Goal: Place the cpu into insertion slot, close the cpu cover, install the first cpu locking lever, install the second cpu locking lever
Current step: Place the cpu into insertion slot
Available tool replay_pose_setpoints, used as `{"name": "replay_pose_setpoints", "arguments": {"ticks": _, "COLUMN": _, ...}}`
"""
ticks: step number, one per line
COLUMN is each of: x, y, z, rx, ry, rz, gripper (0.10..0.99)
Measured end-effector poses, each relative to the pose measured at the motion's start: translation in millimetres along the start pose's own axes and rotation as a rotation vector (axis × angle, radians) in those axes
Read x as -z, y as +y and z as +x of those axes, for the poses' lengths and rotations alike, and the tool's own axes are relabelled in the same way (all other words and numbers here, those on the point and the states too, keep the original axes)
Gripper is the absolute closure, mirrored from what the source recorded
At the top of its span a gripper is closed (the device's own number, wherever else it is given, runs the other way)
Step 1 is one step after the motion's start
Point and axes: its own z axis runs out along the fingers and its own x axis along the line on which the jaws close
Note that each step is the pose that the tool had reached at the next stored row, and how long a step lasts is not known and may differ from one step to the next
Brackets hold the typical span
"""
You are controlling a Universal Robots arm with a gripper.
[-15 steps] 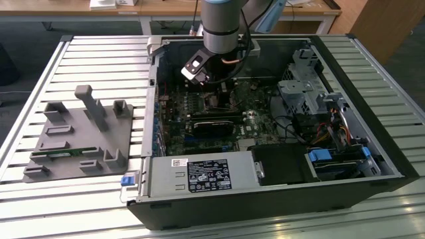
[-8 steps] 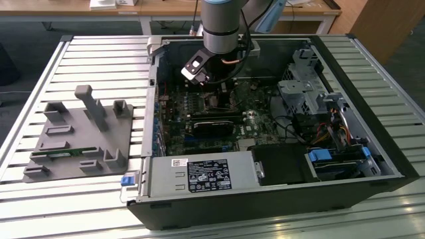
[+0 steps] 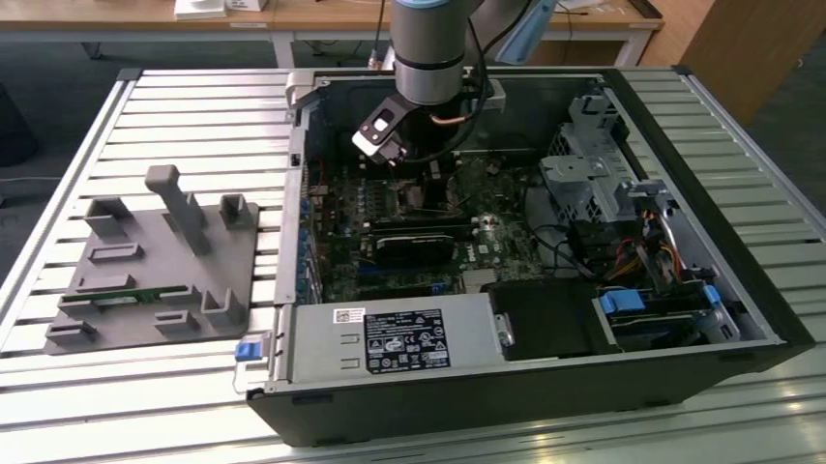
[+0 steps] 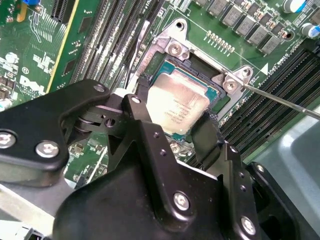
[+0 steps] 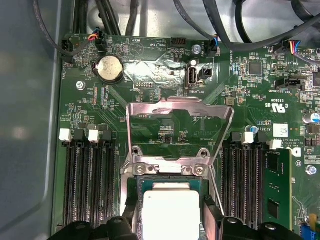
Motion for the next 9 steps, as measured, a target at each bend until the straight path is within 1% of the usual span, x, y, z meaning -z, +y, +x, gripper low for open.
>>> {"name": "replay_pose_setpoints", "arguments": {"ticks": 9, "x": 0.0, "y": 0.0, "z": 2.3, "rx": 0.0, "ry": 0.0006, "rz": 0.0, "gripper": 0.471}}
